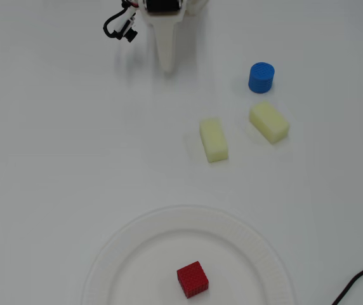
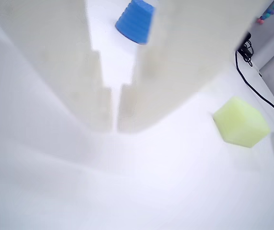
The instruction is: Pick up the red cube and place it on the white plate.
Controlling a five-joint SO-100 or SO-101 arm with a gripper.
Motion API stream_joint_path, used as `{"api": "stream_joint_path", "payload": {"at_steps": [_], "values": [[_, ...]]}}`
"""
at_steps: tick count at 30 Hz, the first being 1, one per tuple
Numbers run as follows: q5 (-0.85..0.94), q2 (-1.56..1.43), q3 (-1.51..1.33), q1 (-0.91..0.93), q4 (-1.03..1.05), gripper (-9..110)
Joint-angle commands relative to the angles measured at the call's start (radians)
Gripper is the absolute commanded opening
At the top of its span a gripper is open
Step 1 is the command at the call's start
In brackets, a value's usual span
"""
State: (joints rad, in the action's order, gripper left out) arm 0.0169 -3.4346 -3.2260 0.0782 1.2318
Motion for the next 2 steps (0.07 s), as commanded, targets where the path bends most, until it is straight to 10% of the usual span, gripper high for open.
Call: {"api": "stream_joint_path", "payload": {"at_steps": [1, 2], "values": [[-0.002, -0.008, -0.003, 0.008, 0.006, 1], [-0.002, -0.008, -0.003, 0.008, 0.006, 1]]}}
